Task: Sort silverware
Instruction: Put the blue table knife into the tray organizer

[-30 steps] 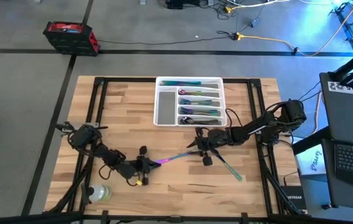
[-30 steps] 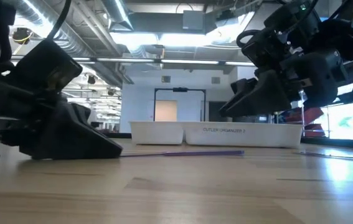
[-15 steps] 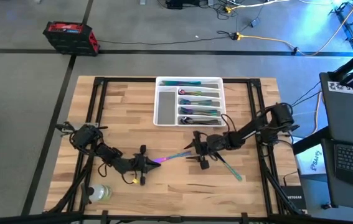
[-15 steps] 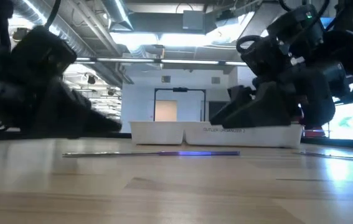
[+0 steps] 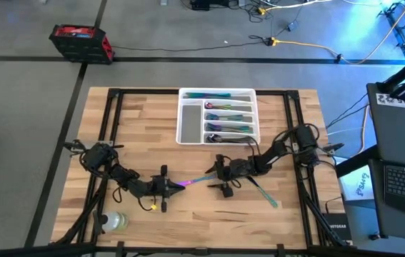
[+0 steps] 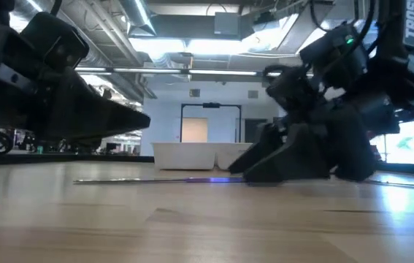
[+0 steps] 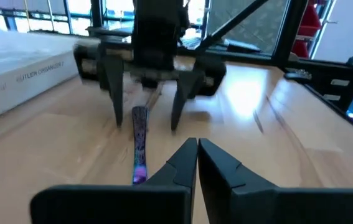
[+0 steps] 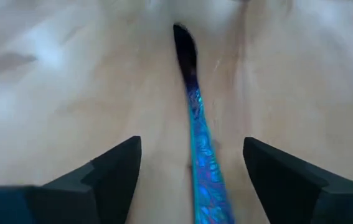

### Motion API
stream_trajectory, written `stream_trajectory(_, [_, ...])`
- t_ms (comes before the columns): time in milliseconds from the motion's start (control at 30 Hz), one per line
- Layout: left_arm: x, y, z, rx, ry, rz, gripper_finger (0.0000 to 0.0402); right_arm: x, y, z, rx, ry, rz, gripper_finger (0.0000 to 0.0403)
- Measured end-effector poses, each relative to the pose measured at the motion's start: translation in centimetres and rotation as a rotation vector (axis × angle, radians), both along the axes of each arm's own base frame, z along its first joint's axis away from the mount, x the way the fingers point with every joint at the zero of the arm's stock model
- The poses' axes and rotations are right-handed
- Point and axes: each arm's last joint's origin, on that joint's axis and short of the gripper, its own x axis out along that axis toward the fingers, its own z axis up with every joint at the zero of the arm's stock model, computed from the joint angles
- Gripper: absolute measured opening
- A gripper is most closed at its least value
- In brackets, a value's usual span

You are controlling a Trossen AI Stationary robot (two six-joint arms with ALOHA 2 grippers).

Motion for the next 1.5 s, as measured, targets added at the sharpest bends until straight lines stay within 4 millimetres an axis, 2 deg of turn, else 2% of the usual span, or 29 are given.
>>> stream_trajectory(200, [0.1, 0.1, 0.0, -0.001, 0.002, 0.012, 0.0000, 0.9, 0.1, -1.1, 0.056, -0.035, -0.006, 0.0267])
stream_trajectory(433, [0.1, 0.1, 0.0, -0.005, 0.001, 0.016, 0.0000, 0.2, -0.8, -1.7, 0.081, -0.019, -0.030, 0.0259])
stream_trajectory(767, [0.1, 0.2, -0.1, -0.002, 0.009, 0.021, 0.0000, -0.5, -1.1, -2.1, 0.045, 0.004, -0.017, 0.0165])
stream_trajectory(1033, [0.2, 0.3, -0.1, -0.006, 0.008, 0.024, 0.0000, -0.5, -1.0, -2.2, 0.024, 0.007, 0.013, 0.0109])
stream_trajectory(1233, [0.2, 0.3, -0.1, 0.011, 0.008, 0.023, 0.0000, -0.6, -0.9, -2.6, 0.011, 0.010, 0.030, 0.0045])
stream_trajectory(1500, [0.2, 0.4, 0.1, 0.024, -0.002, 0.058, 0.0000, -0.6, -1.0, -2.6, 0.030, -0.009, 0.017, 0.0038])
